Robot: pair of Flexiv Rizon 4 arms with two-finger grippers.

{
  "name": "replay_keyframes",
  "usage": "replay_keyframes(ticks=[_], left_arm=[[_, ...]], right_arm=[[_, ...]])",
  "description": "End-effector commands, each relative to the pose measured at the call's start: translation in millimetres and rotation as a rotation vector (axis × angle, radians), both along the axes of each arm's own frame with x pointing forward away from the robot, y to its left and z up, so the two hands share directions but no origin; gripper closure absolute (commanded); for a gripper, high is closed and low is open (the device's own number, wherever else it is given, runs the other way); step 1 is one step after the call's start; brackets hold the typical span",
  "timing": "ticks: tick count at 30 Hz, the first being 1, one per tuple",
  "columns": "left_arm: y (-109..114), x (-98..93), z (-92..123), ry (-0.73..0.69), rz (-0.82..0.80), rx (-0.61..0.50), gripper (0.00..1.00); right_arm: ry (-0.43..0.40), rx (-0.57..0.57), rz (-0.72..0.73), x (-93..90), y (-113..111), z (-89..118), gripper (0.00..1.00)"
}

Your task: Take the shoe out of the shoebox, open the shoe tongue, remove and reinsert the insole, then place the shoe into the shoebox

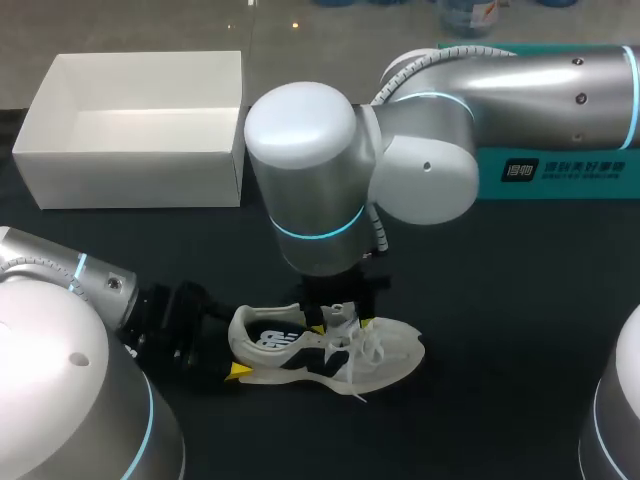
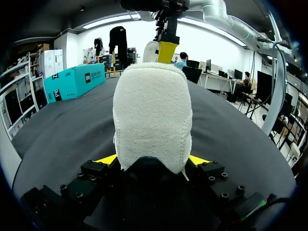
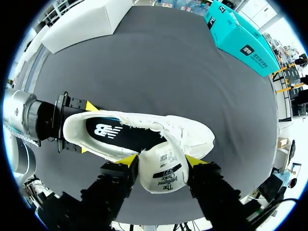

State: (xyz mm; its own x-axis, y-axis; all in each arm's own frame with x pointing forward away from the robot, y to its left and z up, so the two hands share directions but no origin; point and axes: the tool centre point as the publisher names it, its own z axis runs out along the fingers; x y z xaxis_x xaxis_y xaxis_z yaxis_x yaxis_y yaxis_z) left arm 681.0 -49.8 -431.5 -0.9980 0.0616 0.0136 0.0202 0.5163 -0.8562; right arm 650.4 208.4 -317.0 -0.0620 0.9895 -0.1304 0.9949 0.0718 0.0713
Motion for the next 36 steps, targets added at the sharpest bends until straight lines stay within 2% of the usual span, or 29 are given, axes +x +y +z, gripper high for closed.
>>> replay_keyframes(ticks=[1,12,17,18,20,21,22,23,26,29,34,36], left_arm=[[-2.6,4.1,-18.3,0.002,-0.002,0.003,1.00],[-2.6,4.1,-18.3,0.002,-0.002,0.003,1.00],[-2.6,4.1,-18.3,0.002,-0.002,0.003,1.00],[-2.6,4.1,-18.3,0.002,-0.002,0.003,1.00],[-2.6,4.1,-18.3,0.002,-0.002,0.003,1.00],[-2.6,4.1,-18.3,0.002,-0.002,0.003,1.00],[-2.6,4.1,-18.3,0.002,-0.002,0.003,1.00],[-2.6,4.1,-18.3,0.002,-0.002,0.003,1.00],[-2.6,4.1,-18.3,0.002,-0.002,0.003,1.00],[-2.6,4.1,-18.3,0.002,-0.002,0.003,1.00],[-2.6,4.1,-18.3,0.002,-0.002,0.003,1.00],[-2.6,4.1,-18.3,0.002,-0.002,0.003,1.00]], right_arm=[[-0.072,0.027,-0.427,-7.8,-7.8,6.8,1.00],[-0.078,-0.005,-0.455,-2.1,-37.7,18.3,1.00],[-0.073,-0.008,-0.454,2.3,-40.8,18.7,1.00],[-0.072,-0.002,-0.452,3.1,-41.0,18.4,0.96],[-0.072,0.018,-0.434,5.2,-39.7,18.5,0.75],[-0.073,0.025,-0.415,6.6,-36.1,20.5,0.59],[-0.075,0.025,-0.395,8.1,-32.5,23.1,0.34],[-0.072,0.029,-0.367,10.1,-29.4,25.9,0.00],[-0.069,0.075,-0.245,16.5,-21.7,35.5,0.00],[-0.078,0.130,-0.019,24.1,-12.8,51.6,0.00],[0.000,0.190,0.530,38.1,0.3,72.1,0.00],[-0.010,0.177,0.833,37.9,8.0,80.2,0.00]])
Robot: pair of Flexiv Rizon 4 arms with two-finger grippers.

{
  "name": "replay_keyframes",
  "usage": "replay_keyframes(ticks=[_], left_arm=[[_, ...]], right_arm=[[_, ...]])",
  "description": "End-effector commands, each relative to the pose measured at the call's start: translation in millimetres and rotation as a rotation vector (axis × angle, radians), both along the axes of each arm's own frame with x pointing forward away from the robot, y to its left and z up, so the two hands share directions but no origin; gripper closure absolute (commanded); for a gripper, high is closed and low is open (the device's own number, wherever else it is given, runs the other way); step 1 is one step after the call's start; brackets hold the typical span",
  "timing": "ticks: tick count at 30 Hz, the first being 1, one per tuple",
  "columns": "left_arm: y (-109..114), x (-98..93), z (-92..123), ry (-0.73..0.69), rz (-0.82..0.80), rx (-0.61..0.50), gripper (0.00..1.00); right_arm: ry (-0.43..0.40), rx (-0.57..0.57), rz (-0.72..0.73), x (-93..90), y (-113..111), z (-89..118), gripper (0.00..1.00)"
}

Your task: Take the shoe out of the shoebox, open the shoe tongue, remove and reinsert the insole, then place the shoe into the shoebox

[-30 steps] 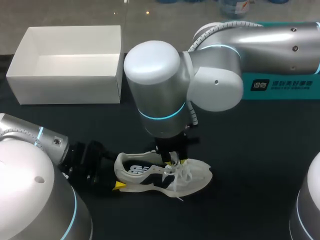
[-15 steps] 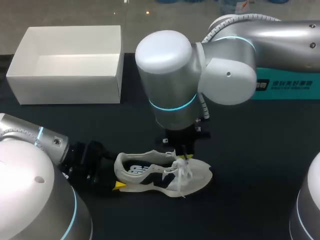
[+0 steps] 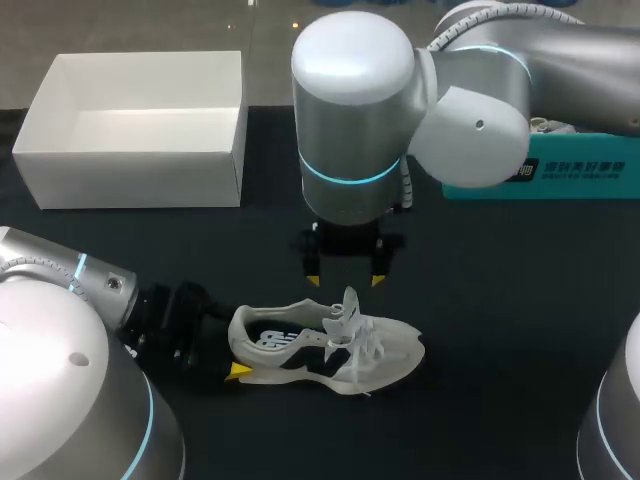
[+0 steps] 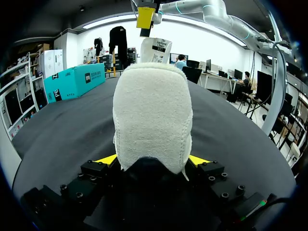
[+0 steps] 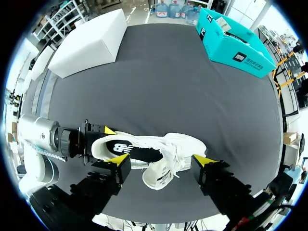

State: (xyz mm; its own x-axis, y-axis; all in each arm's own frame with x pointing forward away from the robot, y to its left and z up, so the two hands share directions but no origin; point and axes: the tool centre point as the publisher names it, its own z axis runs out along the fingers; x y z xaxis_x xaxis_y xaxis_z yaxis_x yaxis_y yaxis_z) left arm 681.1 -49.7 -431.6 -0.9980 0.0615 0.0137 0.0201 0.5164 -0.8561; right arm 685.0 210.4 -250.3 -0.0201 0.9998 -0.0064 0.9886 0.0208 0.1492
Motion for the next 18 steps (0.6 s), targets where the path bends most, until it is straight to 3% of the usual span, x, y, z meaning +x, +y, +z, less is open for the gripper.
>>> replay_keyframes(ticks=[1,3,18], left_arm=[[-2.6,4.1,-18.2,0.002,-0.002,0.003,1.00],[-2.6,4.1,-18.2,0.002,-0.002,0.003,1.00],[-2.6,4.1,-18.2,0.002,-0.002,0.003,1.00]], right_arm=[[-0.029,0.005,1.014,0.2,11.8,16.9,0.00],[-0.038,-0.015,1.171,-2.6,12.4,20.0,0.00],[-0.038,-0.015,1.171,-2.6,12.4,20.0,0.00]])
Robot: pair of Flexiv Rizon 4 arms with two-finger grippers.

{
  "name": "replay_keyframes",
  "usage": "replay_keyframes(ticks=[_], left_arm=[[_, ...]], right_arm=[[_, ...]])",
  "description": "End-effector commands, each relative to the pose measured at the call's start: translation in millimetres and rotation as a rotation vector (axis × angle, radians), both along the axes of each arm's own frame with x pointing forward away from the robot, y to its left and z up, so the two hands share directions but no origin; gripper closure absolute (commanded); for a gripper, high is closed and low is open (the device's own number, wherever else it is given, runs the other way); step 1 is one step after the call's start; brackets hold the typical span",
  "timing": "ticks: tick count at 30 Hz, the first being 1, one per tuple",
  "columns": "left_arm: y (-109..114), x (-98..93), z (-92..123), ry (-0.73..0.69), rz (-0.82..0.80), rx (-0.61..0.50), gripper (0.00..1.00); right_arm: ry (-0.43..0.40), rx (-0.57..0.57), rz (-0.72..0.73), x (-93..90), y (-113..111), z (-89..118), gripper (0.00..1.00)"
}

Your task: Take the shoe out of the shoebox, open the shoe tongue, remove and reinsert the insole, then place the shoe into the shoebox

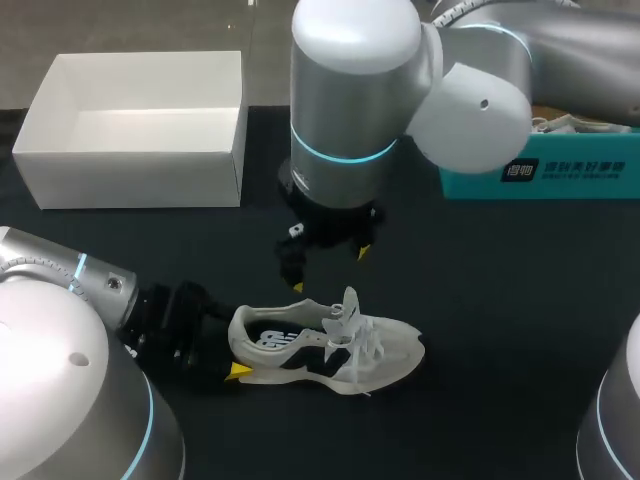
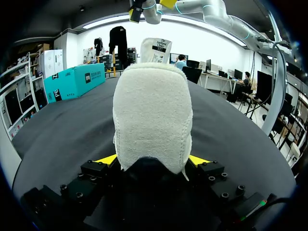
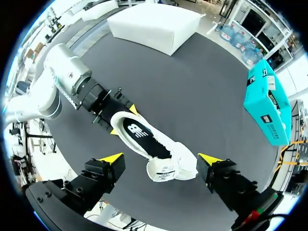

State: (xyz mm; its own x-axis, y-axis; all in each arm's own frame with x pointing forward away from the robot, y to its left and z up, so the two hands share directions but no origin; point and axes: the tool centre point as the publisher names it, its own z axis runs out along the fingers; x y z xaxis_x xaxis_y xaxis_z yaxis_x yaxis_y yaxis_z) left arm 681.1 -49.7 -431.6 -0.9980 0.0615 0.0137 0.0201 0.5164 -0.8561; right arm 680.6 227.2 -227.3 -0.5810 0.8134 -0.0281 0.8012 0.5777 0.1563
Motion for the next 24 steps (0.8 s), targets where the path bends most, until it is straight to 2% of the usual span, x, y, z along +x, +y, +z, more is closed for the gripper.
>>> replay_keyframes(ticks=[1,2,4,6,7,9,10,12,24], left_arm=[[-2.6,4.1,-18.2,0.002,-0.002,0.003,1.00],[-2.6,4.1,-18.2,0.002,-0.002,0.003,1.00],[-2.6,4.1,-18.2,0.002,-0.002,0.003,1.00],[-2.6,4.1,-18.2,0.002,-0.002,0.003,1.00],[-2.6,4.1,-18.2,0.002,-0.002,0.003,1.00],[-2.6,4.1,-18.2,0.002,-0.002,0.003,1.00],[-2.6,4.1,-18.2,0.002,-0.002,0.003,1.00],[-2.6,4.1,-18.2,0.002,-0.002,0.003,1.00],[-2.6,4.1,-18.2,0.002,-0.002,0.003,1.00]], right_arm=[[-0.017,0.005,0.571,1.9,-4.5,-3.0,0.00],[-0.031,0.017,0.614,4.7,-2.8,-4.7,0.00],[-0.036,0.074,0.796,11.0,3.1,-8.8,0.00],[-0.001,0.095,0.913,14.4,6.8,-12.7,0.00],[-0.017,0.136,1.055,16.4,12.4,-14.3,0.00],[-0.019,0.169,1.153,16.6,14.4,-15.2,0.00],[-0.037,0.203,1.302,14.1,20.6,-14.8,0.00],[-0.026,0.236,1.308,14.3,18.0,-14.3,0.00],[-0.026,0.236,1.308,14.3,18.0,-14.3,0.00]])
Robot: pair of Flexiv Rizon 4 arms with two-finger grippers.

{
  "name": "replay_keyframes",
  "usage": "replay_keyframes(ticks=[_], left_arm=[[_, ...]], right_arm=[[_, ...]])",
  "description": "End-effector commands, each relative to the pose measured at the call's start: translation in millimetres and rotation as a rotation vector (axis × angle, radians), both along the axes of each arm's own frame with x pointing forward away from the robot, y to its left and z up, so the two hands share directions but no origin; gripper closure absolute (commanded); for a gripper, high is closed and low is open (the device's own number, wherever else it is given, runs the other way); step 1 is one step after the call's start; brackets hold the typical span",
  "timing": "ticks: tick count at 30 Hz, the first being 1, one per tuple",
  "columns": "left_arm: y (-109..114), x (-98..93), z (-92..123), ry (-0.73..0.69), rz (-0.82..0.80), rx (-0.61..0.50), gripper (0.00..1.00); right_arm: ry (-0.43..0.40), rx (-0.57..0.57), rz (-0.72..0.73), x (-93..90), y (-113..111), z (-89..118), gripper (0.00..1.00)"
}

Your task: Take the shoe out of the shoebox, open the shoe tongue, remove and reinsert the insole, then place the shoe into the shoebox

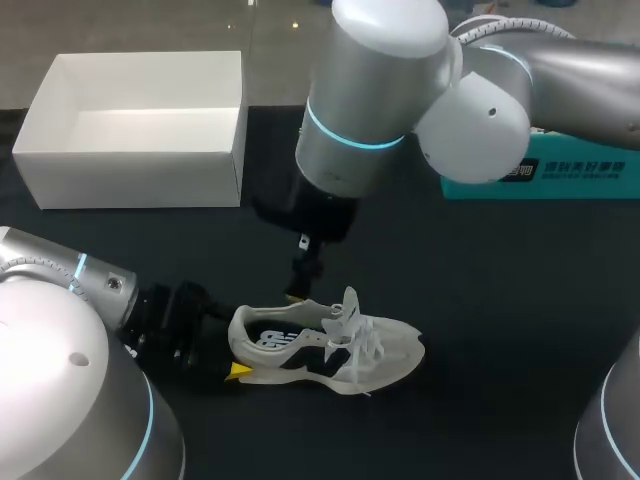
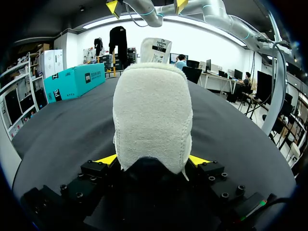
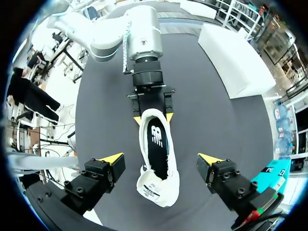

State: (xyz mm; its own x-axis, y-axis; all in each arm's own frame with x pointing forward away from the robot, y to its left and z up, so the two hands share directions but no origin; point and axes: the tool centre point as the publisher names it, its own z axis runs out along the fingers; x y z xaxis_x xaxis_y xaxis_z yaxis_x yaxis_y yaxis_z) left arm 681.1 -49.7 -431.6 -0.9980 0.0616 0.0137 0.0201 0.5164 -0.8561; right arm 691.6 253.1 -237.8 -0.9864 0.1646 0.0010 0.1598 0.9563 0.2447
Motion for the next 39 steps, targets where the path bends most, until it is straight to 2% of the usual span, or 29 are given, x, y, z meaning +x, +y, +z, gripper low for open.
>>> replay_keyframes(ticks=[1,5,6,7,15,20,26,32,39], left_arm=[[-2.6,4.1,-18.2,0.002,-0.002,0.003,1.00],[-2.6,4.1,-18.2,0.002,-0.002,0.003,1.00],[-2.6,4.1,-18.2,0.002,-0.002,0.003,1.00],[-2.6,4.1,-18.2,0.002,-0.002,0.003,1.00],[-2.6,4.1,-18.2,0.002,-0.002,0.003,1.00],[-2.6,4.1,-18.2,0.002,-0.002,0.003,1.00],[-2.6,4.1,-18.2,0.002,-0.002,0.003,1.00],[-2.6,4.1,-18.2,0.002,-0.002,0.003,1.00],[-2.6,4.1,-18.2,0.002,-0.002,0.003,1.00]], right_arm=[[0.024,0.126,0.525,3.3,-7.9,-3.9,0.00],[0.025,0.117,0.519,3.1,-8.1,-4.2,0.00],[0.027,0.108,0.509,2.8,-8.1,-4.3,0.85],[0.036,0.109,0.506,1.8,-6.9,-5.1,1.00],[0.130,0.001,0.376,-3.5,2.3,-6.8,1.00],[0.142,-0.082,0.301,-12.2,13.9,-6.2,1.00],[0.153,-0.147,0.211,-15.6,17.2,-12.4,1.00],[0.141,-0.150,0.159,-19.1,9.5,-21.9,1.00],[0.152,-0.150,0.143,-19.3,7.4,-22.7,1.00]])
